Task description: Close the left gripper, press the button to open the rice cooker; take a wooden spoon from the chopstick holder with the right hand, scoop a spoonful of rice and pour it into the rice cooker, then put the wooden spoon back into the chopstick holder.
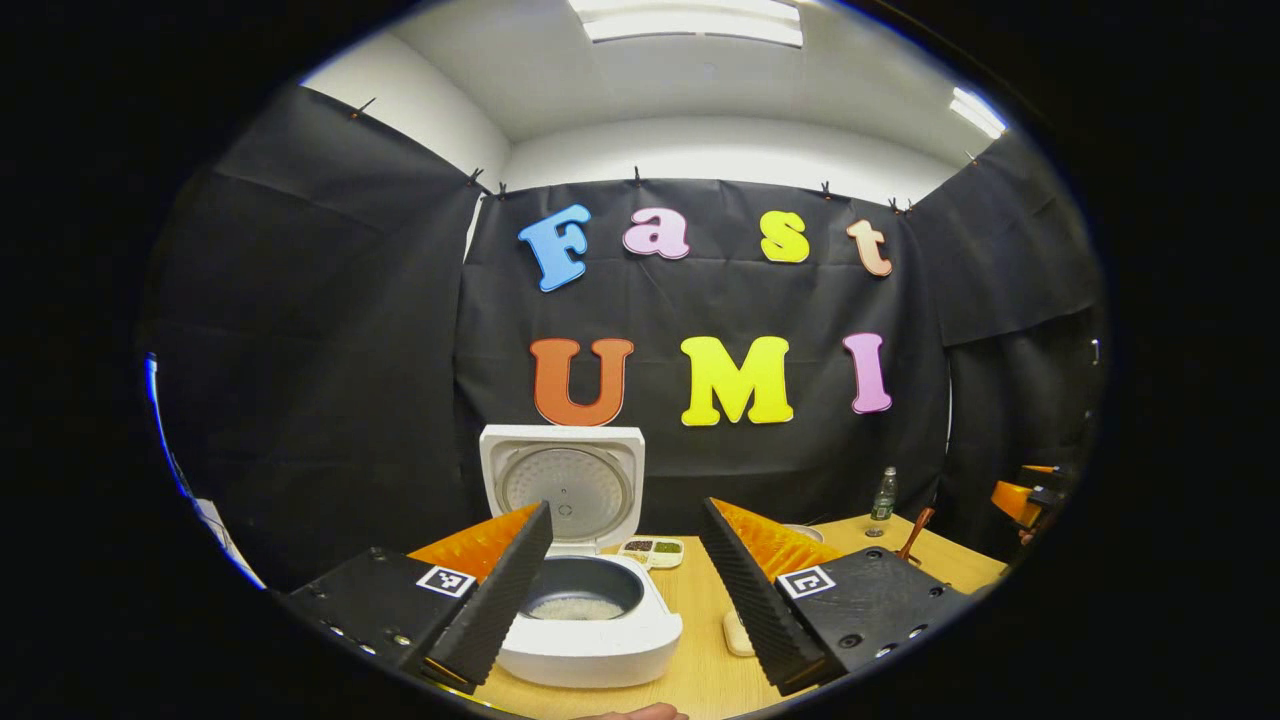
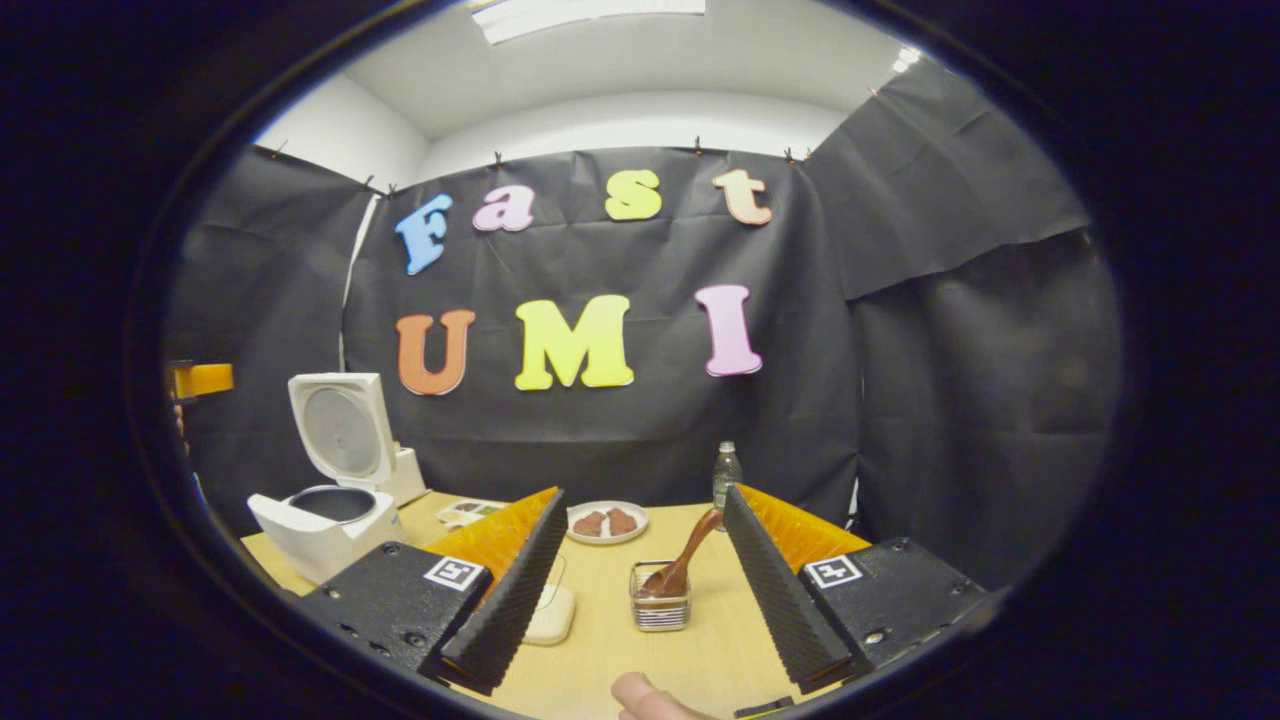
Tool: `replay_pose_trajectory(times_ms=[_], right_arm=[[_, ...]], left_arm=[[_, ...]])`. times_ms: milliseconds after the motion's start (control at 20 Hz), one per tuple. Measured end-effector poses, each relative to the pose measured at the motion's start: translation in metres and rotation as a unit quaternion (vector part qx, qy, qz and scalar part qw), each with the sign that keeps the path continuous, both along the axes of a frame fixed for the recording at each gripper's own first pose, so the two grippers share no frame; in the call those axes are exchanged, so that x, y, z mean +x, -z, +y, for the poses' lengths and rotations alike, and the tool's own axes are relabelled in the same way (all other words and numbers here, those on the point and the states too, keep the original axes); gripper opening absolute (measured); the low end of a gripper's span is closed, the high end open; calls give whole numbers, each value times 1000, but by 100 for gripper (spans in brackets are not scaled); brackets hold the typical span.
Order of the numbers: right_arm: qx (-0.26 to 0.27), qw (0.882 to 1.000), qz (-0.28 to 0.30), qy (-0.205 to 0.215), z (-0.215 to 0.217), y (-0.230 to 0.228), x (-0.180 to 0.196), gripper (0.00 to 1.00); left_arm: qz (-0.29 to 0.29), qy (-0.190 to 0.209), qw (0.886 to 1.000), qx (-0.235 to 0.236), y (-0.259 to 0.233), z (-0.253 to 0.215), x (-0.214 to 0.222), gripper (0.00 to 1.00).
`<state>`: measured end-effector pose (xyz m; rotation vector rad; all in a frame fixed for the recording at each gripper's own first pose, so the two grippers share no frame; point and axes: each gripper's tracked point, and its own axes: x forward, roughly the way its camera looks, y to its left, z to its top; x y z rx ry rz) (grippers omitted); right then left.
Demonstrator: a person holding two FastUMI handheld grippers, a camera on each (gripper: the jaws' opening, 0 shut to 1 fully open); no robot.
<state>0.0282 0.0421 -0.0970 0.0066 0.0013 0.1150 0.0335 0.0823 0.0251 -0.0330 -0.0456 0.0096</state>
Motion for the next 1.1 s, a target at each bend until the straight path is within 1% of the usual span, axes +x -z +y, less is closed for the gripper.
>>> replay_pose_trajectory(times_ms=[150, 300, 350, 450, 500, 550, 600, 700, 800, 950, 1100], right_arm=[[1, 1000, -11, -20, 13, -2, -27, 100], [-1, 999, -29, -40, 25, -7, -47, 99], [-1, 999, -33, -40, 26, -9, -52, 99], [3, 998, -43, -38, 23, -13, -58, 100], [10, 998, -51, -37, 23, -18, -60, 99], [19, 997, -58, -36, 22, -19, -61, 100], [24, 997, -65, -39, 21, -20, -62, 100], [27, 995, -80, -53, 25, -21, -60, 99], [19, 994, -86, -60, 22, -20, -49, 100], [35, 995, -82, -47, 6, -17, -26, 100], [61, 995, -77, -29, -8, -10, 2, 100]], left_arm=[[-11, -6, 1000, 10, -20, 18, 22, 94], [-21, -17, 1000, 15, -34, 42, 53, 94], [-16, -23, 1000, 9, -34, 51, 65, 94], [-8, -18, 1000, -7, -35, 59, 88, 94], [-10, -18, 1000, -7, -39, 63, 99, 94], [-17, -22, 1000, -3, -45, 69, 110, 94], [-25, -32, 999, 7, -49, 76, 122, 94], [-33, -44, 998, 24, -52, 85, 145, 94], [-28, -48, 998, 32, -52, 85, 171, 94], [-10, -48, 998, 26, -41, 84, 216, 94], [5, -75, 997, 16, -25, 100, 257, 95]])
